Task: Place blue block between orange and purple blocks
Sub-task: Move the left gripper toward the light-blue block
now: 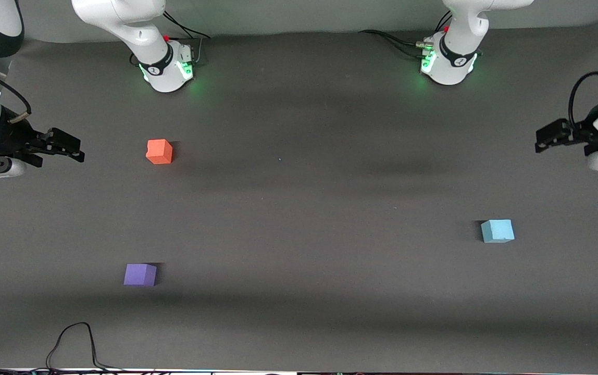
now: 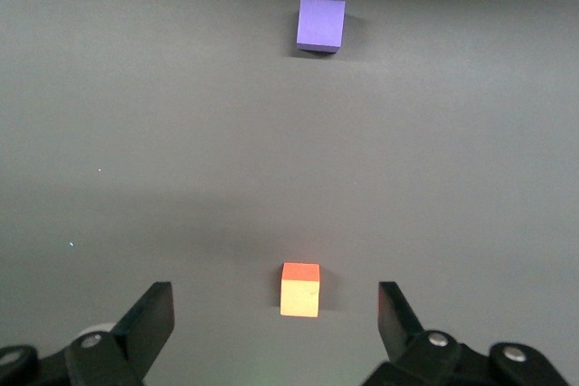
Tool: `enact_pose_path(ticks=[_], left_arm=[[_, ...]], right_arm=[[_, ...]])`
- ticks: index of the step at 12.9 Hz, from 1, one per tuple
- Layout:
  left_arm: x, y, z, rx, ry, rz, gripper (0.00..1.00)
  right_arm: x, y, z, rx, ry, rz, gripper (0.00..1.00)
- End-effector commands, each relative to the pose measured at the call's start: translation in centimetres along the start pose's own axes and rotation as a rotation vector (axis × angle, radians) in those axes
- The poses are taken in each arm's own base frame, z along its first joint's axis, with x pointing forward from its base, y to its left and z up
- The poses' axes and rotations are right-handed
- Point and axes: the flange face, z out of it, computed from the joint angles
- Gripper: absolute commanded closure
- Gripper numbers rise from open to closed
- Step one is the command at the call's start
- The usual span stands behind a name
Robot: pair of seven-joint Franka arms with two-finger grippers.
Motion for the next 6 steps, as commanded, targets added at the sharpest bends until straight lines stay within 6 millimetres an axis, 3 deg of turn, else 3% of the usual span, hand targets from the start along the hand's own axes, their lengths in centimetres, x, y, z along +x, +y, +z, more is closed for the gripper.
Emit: enact_pose_path(ticks=[1, 3, 6], left_arm=[[2.1, -2.8, 3.6, 0.003, 0.005, 0.013, 0.00], [3.9, -4.8, 6.8, 0.003, 0.010, 0.016, 0.00], [6.6, -5.9, 14.4, 0.010, 0.046, 0.006, 0.00]], right_arm=[[0.1, -0.1, -0.3, 0.007, 0.004, -0.018, 0.00], [0.1, -0.2, -0.3, 0.007, 0.003, -0.020, 0.00], [0.2, -0.2, 0.0, 0.007, -0.001, -0.020, 0.00]])
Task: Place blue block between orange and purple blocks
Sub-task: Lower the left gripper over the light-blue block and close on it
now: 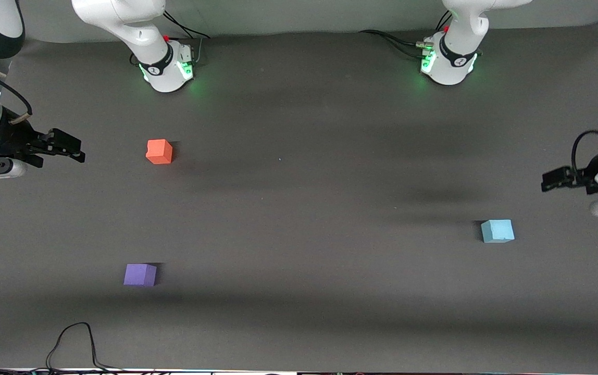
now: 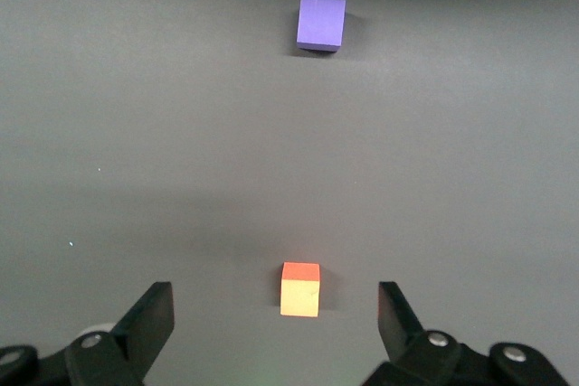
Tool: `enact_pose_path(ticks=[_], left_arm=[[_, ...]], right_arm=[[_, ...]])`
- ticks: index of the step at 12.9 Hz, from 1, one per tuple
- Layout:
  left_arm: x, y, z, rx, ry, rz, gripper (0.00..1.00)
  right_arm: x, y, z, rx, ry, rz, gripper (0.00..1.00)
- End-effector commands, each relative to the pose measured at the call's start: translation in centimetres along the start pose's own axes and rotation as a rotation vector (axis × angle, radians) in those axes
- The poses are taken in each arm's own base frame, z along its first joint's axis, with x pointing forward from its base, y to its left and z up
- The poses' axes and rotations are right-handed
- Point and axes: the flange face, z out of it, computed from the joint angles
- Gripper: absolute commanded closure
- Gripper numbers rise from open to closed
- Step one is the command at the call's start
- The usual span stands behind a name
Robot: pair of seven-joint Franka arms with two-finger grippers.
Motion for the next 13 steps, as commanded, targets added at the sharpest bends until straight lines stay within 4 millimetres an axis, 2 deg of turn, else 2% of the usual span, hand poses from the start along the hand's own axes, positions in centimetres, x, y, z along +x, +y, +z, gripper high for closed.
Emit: enact_pose_path(ticks=[1, 3, 4, 6, 10, 13], left_arm=[[0.9, 0.2, 6.6, 0.009, 0.037, 0.024, 0.00], [0.8, 0.4, 11.7, 0.011, 0.049, 0.024, 0.00], [0.9, 1.0, 13.8, 0.009, 0.041, 0.031, 0.00], [1.4, 0.8, 17.9, 0.007, 0.019, 0.034, 0.00], [2.2, 0.5, 23.9, 0.011, 0.040, 0.031, 0.00], [2.4, 0.5, 27.3, 0.013, 0.051, 0.031, 0.00]], right_arm=[[0.2, -0.2, -0.2, 0.007, 0.005, -0.019, 0.00], [0.3, -0.2, 0.1, 0.007, 0.000, -0.021, 0.00], [0.5, -0.3, 0.3, 0.005, -0.004, -0.022, 0.00], [0.6, -0.4, 0.7, 0.005, -0.012, -0.024, 0.00], [0.9, -0.8, 1.2, 0.004, -0.020, -0.028, 0.00], [1.0, -0.8, 1.6, 0.004, -0.026, -0.028, 0.00]])
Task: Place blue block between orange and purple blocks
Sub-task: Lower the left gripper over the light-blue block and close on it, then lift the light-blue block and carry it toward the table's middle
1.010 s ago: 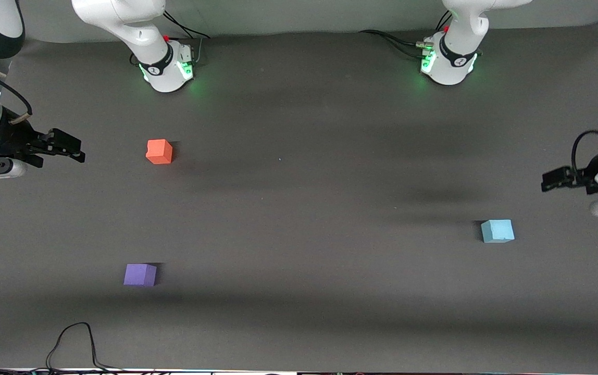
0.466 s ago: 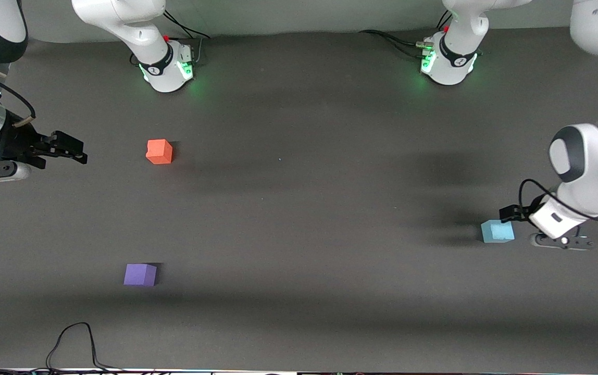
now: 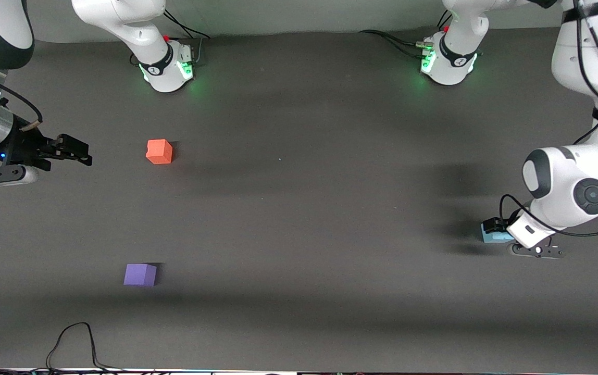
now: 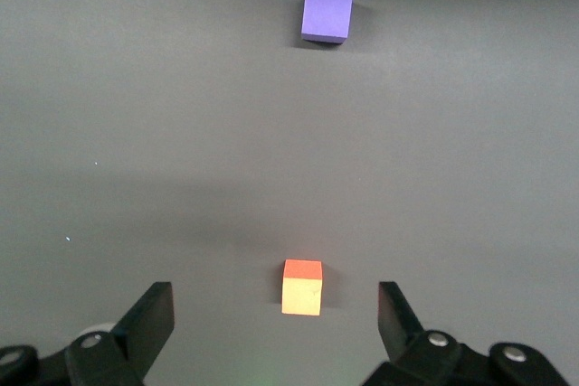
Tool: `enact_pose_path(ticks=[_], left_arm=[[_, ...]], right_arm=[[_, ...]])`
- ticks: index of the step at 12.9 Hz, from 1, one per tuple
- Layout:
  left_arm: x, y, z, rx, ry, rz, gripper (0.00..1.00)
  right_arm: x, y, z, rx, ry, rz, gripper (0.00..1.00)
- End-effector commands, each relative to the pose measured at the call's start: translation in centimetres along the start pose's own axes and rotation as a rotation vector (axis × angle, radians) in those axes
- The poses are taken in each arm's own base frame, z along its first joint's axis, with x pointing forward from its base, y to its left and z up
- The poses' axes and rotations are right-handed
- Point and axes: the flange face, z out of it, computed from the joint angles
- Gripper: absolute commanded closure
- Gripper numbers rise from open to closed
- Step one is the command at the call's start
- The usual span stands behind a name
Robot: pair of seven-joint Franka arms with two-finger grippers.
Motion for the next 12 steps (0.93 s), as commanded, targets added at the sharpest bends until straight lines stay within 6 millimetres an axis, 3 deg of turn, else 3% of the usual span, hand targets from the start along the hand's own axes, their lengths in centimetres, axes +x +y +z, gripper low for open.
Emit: enact_pose_path(ticks=[1, 2, 3, 4, 5, 7, 9, 12], left_arm=[[-0.2, -0.2, 2.0, 0.002, -0.006, 0.014, 0.00], [-0.2, 0.0, 2.1, 0.001, -0.015, 0.012, 0.00], [-0.3, 0.0, 2.2, 0.000, -0.019, 0.006, 0.20], [-0.3, -0.1, 2.3, -0.001, -0.021, 0.003, 0.48], [-0.3, -0.1, 2.2, -0.001, -0.022, -0.001, 0.61], [-0.2, -0.2, 1.9, -0.001, -0.018, -0.003, 0.62], [0.6, -0.5, -0.2, 0.002, -0.006, -0.003, 0.62], [2.5, -1.2, -9.3, -0.005, -0.051, -0.008, 0.62]], right_arm=[[0.2, -0.2, -0.1, 0.005, 0.004, -0.017, 0.00], [0.2, -0.2, 0.0, 0.005, 0.003, -0.017, 0.00], [0.2, -0.2, 0.0, 0.006, 0.003, -0.017, 0.00], [0.2, -0.4, 0.0, 0.005, 0.003, -0.017, 0.00], [0.3, -0.5, 0.0, 0.005, 0.003, -0.015, 0.00], [0.3, -0.5, 0.0, 0.006, 0.004, -0.015, 0.00], [0.2, -0.5, 0.0, 0.006, 0.003, -0.015, 0.00], [0.3, -0.6, 0.1, 0.005, 0.001, -0.017, 0.00]])
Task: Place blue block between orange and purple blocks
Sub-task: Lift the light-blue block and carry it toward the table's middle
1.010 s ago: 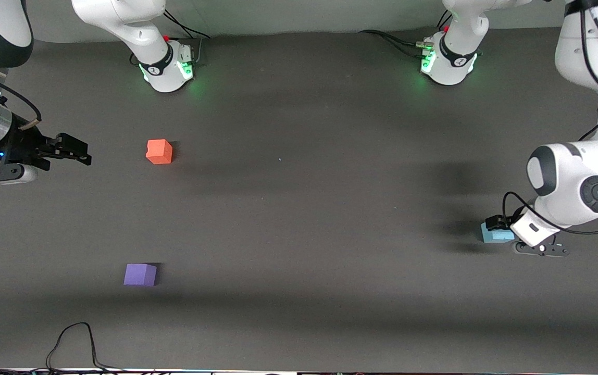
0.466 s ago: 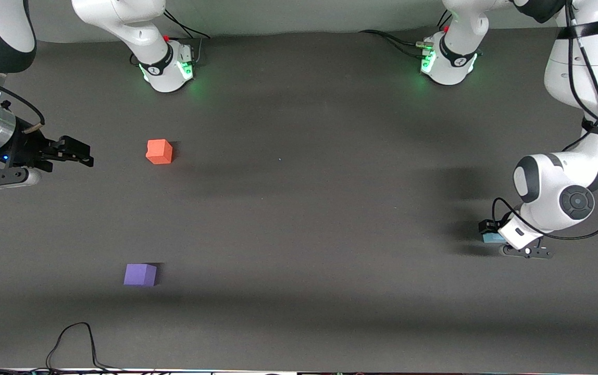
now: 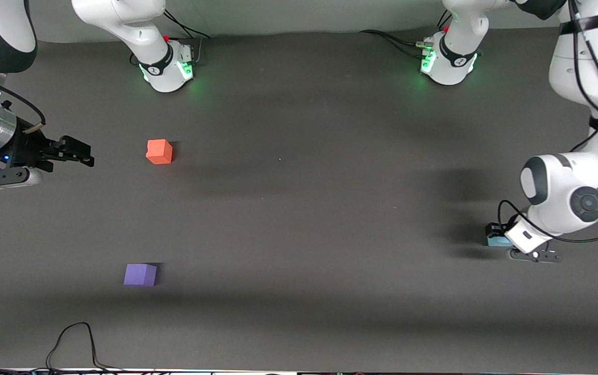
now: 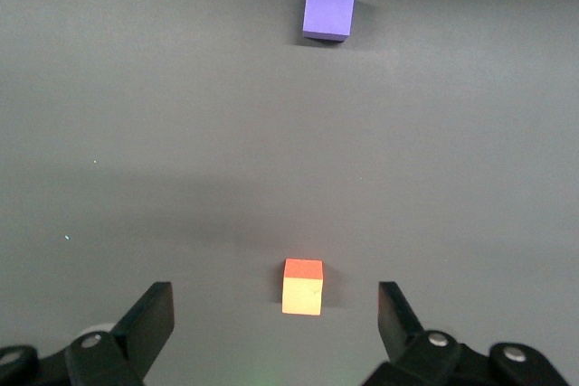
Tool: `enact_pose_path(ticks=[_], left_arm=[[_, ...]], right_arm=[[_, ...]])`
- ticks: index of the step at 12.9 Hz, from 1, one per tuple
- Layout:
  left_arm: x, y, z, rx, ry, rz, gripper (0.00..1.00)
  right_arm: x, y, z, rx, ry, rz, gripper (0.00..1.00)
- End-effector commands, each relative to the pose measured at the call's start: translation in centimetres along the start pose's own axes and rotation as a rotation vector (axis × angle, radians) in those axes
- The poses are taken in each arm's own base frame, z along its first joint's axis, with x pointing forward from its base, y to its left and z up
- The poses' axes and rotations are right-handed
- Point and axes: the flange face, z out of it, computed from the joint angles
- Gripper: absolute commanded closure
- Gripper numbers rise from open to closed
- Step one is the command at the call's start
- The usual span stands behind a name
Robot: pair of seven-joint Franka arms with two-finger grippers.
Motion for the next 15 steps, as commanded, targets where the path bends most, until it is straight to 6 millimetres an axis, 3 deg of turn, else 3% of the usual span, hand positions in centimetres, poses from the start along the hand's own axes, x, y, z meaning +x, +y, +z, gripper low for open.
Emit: enact_pose_path(ticks=[1, 3, 6, 8, 9, 11, 13, 15], left_arm=[[0.7, -0.4, -10.0, -0.006, -0.043, -0.002, 0.62], [0.9, 1.6, -14.8, -0.015, -0.100, -0.017, 0.62], [1.6, 11.6, -18.8, -0.002, -0.136, -0.082, 0.62], [1.3, 20.6, -20.0, 0.008, -0.117, -0.134, 0.62], [0.8, 26.0, -20.8, 0.010, -0.095, -0.173, 0.62], [-1.2, 37.2, -20.2, 0.016, -0.081, -0.225, 0.62], [-3.2, 45.7, -19.3, 0.014, -0.065, -0.211, 0.62], [-5.5, 53.7, -16.6, 0.002, -0.043, -0.173, 0.62]], right_arm=[[0.2, -0.4, -0.1, 0.005, 0.006, -0.014, 0.00], [0.2, -0.5, -0.1, 0.005, 0.004, -0.016, 0.00], [0.4, -0.6, 0.1, 0.004, 0.001, -0.019, 0.00], [0.5, -0.7, 0.1, 0.004, 0.002, -0.019, 0.00], [0.5, -0.7, 0.2, 0.004, 0.001, -0.020, 0.00], [0.5, -1.4, 0.2, -0.001, 0.000, -0.032, 0.00], [0.5, -1.6, 0.2, -0.005, 0.000, -0.039, 0.00], [0.5, -1.6, 0.3, -0.005, -0.002, -0.043, 0.00]])
